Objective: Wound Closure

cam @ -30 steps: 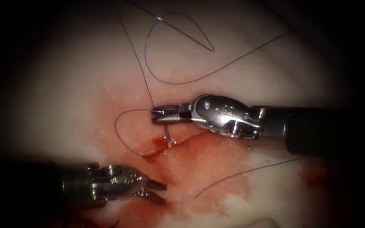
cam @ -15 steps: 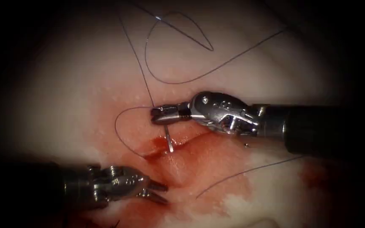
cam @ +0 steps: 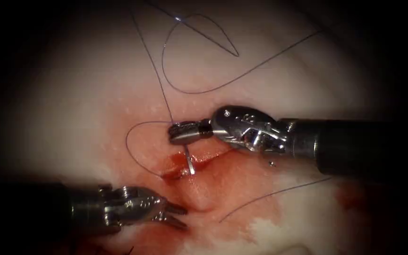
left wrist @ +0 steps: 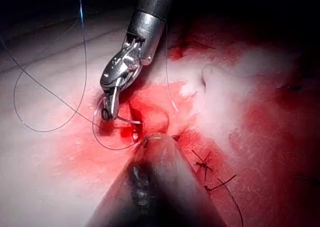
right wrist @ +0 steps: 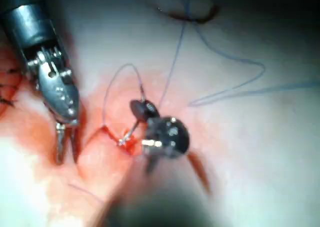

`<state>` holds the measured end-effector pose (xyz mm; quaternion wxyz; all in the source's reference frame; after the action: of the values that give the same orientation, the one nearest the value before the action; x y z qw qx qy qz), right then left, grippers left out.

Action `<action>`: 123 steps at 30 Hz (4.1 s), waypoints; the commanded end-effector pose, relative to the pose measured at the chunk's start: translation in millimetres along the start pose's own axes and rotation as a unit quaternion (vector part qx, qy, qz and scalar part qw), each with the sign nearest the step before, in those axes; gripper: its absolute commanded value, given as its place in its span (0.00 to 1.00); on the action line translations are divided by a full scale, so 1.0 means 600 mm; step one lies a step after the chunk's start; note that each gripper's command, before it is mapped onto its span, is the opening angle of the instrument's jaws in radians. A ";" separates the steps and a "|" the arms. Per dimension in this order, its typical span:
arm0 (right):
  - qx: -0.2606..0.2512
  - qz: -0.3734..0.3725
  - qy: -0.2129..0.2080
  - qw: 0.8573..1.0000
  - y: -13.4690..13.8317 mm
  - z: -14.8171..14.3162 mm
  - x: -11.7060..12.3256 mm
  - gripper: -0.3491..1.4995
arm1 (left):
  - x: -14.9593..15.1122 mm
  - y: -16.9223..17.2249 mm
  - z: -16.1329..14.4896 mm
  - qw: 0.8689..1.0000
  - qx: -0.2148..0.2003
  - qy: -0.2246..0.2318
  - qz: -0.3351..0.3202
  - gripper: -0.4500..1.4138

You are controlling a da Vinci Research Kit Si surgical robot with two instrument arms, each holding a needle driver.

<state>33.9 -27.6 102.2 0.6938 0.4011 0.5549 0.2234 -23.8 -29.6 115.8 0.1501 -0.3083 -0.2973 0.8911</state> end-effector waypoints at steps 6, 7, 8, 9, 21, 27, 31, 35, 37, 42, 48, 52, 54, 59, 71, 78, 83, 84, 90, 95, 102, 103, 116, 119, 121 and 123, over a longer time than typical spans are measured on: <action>0.005 0.050 -0.011 0.999 -0.0003 0.0012 0.0000 0.00 | -0.0002 -0.0004 0.0012 1.000 -0.001 0.000 0.001 0.33; 0.008 0.058 -0.013 0.998 -0.0004 0.0013 -0.0001 0.00 | -0.0002 -0.0004 0.0012 1.000 -0.001 0.000 0.001 0.33; 0.011 0.066 -0.016 0.998 -0.0005 0.0014 -0.0003 0.00 | -0.0002 -0.0004 0.0012 1.000 -0.001 0.000 0.001 0.33; 0.014 0.077 -0.018 0.997 -0.0006 0.0016 -0.0005 0.00 | -0.0002 -0.0004 0.0011 1.000 -0.001 0.000 0.001 0.33; 0.040 0.220 -0.050 0.973 -0.0015 0.0028 -0.0019 0.00 | -0.0003 -0.0004 0.0011 1.000 -0.001 0.000 0.001 0.32; 0.046 0.225 -0.058 0.971 -0.0020 0.0035 -0.0027 0.00 | -0.0003 -0.0004 0.0011 1.000 -0.001 0.000 0.001 0.32; 0.052 0.226 -0.065 0.970 -0.0028 0.0040 -0.0029 0.00 | -0.0003 -0.0004 0.0011 1.000 -0.001 0.000 0.001 0.32; 0.059 0.235 -0.070 0.968 -0.0035 0.0045 -0.0032 0.00 | -0.0003 -0.0004 0.0011 1.000 -0.001 0.000 0.001 0.32; 0.063 0.240 -0.074 0.966 -0.0038 0.0047 -0.0034 0.00 | -0.0003 -0.0004 0.0011 1.000 -0.001 0.000 0.001 0.32; 0.066 0.247 -0.077 0.964 -0.0042 0.0043 -0.0036 0.00 | -0.0003 -0.0004 0.0011 1.000 -0.001 0.000 0.001 0.31; 0.067 0.256 -0.083 0.961 -0.0045 0.0040 -0.0047 0.00 | -0.0003 -0.0004 0.0010 1.000 -0.002 0.000 0.001 0.31; 0.068 0.266 -0.087 0.958 -0.0047 0.0041 -0.0055 0.00 | -0.0004 -0.0004 0.0010 1.000 -0.002 0.000 0.001 0.31; 0.068 0.265 -0.088 0.958 -0.0049 0.0040 -0.0056 0.00 | -0.0004 -0.0004 0.0010 1.000 -0.002 0.000 0.001 0.31; 0.075 0.270 -0.085 0.956 -0.0057 0.0041 -0.0061 0.00 | -0.0005 -0.0005 0.0009 1.000 -0.002 0.000 0.002 0.31; 0.083 0.287 -0.090 0.950 -0.0076 0.0047 -0.0064 0.00 | -0.0005 -0.0006 0.0008 1.000 -0.003 0.000 0.002 0.31; 0.091 0.313 -0.082 0.942 -0.0072 0.0049 -0.0060 0.00 | -0.0005 -0.0006 0.0008 1.000 -0.003 0.000 0.002 0.31; 0.064 0.320 -0.048 0.944 -0.0055 0.0051 -0.0051 0.00 | -0.0004 -0.0005 0.0008 1.000 -0.003 0.000 0.002 0.31; 0.065 0.321 -0.045 0.944 -0.0052 0.0049 -0.0050 0.00 | -0.0004 -0.0005 0.0008 1.000 -0.003 0.000 0.002 0.31; 0.039 0.272 -0.013 0.961 -0.0037 0.0042 -0.0051 0.66 | 0.0001 -0.0003 0.0004 1.000 -0.002 0.000 0.001 0.31; 0.016 0.170 0.008 0.985 -0.0015 0.0027 -0.0044 0.69 | 0.0015 0.0001 -0.0009 1.000 0.009 0.021 0.021 0.32; 0.006 0.123 0.024 0.992 -0.0002 -0.0029 -0.0010 0.74 | 0.0034 0.0002 -0.0030 0.993 0.042 0.081 0.071 0.35; 0.004 0.116 0.025 0.993 -0.0003 -0.0035 -0.0005 0.74 | 0.0036 0.0003 -0.0031 0.992 0.046 0.092 0.078 0.36; -0.006 0.092 0.024 0.995 -0.0001 -0.0068 -0.0005 0.69 | 0.0089 0.0030 -0.0003 0.974 0.081 0.169 0.126 0.43; -0.006 0.089 0.023 0.996 0.0001 -0.0068 -0.0008 0.66 | 0.0093 0.0028 0.0000 0.974 0.085 0.168 0.123 0.43; -0.008 0.085 0.024 0.996 0.0000 -0.0066 -0.0011 0.64 | 0.0093 0.0023 0.0002 0.974 0.090 0.168 0.120 0.44; -0.008 0.085 0.024 0.996 -0.0001 -0.0064 -0.0013 0.64 | 0.0092 0.0017 0.0003 0.974 0.112 0.163 0.114 0.46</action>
<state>29.3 -27.0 102.0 0.6634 0.4343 0.5333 0.2948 -27.6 -27.6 112.3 0.1313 -0.4502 -0.1232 0.8746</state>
